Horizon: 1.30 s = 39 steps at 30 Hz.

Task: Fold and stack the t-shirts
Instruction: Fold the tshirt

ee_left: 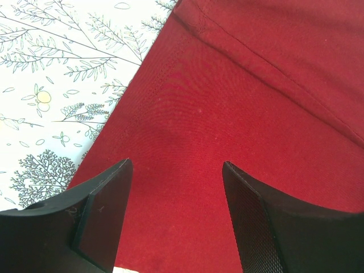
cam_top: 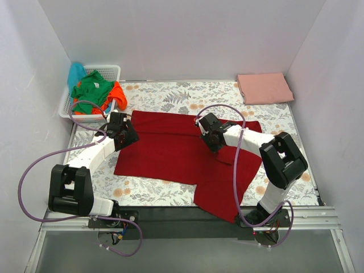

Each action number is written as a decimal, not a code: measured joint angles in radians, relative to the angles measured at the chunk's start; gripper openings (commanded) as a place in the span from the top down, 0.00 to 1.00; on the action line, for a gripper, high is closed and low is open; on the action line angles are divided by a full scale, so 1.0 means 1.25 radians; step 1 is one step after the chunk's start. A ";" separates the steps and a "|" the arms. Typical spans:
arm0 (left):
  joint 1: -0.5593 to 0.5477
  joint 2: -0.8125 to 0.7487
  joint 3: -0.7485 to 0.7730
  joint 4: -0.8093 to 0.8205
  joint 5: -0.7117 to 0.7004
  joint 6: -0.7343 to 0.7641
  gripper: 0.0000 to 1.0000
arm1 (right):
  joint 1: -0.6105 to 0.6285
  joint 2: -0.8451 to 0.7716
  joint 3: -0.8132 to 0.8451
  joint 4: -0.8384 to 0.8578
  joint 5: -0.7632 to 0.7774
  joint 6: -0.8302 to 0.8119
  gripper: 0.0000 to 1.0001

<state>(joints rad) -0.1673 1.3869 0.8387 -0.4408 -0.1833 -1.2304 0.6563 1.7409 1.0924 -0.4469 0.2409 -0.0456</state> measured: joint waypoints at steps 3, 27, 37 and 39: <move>0.000 0.000 0.000 0.000 0.000 0.000 0.37 | -0.005 -0.012 0.000 -0.008 -0.013 0.000 0.87; 0.000 0.014 0.000 -0.001 0.013 0.000 0.37 | -0.256 -0.036 -0.033 0.032 -0.270 0.060 0.54; 0.000 0.014 0.000 -0.002 0.015 0.000 0.36 | -0.154 -0.140 -0.033 0.035 -0.081 0.041 0.57; 0.000 0.014 0.000 -0.002 0.015 0.000 0.37 | -0.099 -0.157 -0.033 0.042 -0.056 0.024 0.58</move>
<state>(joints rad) -0.1673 1.4048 0.8387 -0.4431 -0.1642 -1.2304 0.5323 1.5444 1.0508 -0.3950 0.1715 -0.0151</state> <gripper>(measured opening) 0.633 0.430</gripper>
